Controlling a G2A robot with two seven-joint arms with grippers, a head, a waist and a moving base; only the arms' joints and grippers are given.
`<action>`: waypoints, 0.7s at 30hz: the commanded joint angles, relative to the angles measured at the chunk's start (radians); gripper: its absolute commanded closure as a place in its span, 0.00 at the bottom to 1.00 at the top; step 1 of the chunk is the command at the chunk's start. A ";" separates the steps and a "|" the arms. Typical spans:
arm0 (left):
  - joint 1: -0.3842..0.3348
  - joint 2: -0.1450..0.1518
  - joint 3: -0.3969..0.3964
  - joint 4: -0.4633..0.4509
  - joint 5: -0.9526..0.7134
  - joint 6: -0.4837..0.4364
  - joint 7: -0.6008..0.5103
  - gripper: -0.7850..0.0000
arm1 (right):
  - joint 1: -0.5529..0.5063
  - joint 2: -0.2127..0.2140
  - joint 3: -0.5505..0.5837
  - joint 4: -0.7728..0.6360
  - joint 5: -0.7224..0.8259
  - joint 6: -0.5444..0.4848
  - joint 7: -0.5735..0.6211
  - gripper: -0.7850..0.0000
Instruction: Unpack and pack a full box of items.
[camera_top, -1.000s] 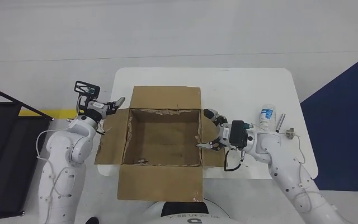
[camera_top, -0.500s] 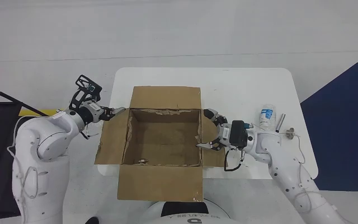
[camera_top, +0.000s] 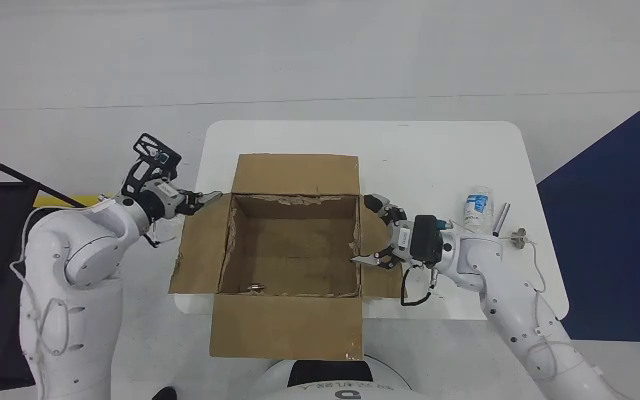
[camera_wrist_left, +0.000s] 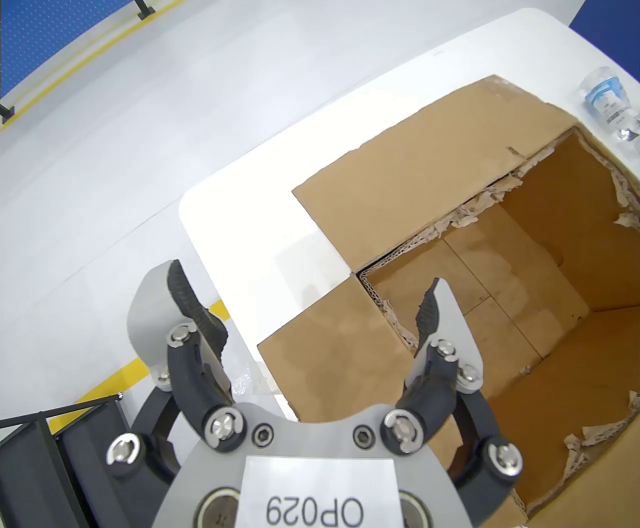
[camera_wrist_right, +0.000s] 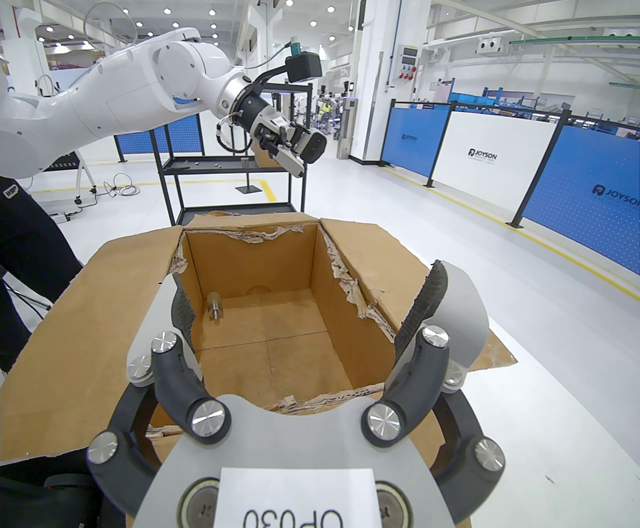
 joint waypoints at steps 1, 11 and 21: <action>0.013 0.006 -0.011 -0.001 0.052 -0.056 0.014 0.00 | 0.000 0.000 0.000 0.000 0.000 0.000 -0.001 0.00; 0.051 0.105 0.013 -0.021 0.055 -0.327 0.057 0.00 | 0.000 0.000 0.000 0.000 0.000 0.000 -0.001 0.00; 0.079 0.306 0.046 -0.081 -0.152 -0.327 0.057 0.00 | 0.000 0.000 0.000 0.000 0.000 0.000 -0.001 0.00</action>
